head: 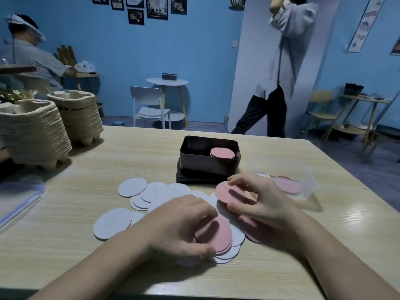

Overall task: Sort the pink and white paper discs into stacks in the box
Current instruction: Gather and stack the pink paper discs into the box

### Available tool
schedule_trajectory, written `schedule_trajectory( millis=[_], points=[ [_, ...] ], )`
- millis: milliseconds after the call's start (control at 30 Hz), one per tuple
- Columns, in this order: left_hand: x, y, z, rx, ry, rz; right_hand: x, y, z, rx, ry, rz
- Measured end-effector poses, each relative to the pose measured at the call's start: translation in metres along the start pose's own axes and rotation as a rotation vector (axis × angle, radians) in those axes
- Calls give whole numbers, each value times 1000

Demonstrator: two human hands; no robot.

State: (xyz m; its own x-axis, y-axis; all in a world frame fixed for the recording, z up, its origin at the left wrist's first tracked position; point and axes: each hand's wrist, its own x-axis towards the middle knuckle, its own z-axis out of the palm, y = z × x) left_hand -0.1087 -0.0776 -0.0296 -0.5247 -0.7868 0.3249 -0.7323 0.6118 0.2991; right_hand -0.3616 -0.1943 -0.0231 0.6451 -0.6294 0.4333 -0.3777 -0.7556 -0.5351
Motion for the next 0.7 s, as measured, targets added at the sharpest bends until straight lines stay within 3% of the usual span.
schedule_trajectory(
  millis=[400, 700],
  points=[
    [-4, -9, -3, -90, 76, -5, -3, 4, 3, -23, -19, 3],
    [-1, -42, -16, 1, 323, 32, 13, -9, 11, -23, -109, -94]
  ],
)
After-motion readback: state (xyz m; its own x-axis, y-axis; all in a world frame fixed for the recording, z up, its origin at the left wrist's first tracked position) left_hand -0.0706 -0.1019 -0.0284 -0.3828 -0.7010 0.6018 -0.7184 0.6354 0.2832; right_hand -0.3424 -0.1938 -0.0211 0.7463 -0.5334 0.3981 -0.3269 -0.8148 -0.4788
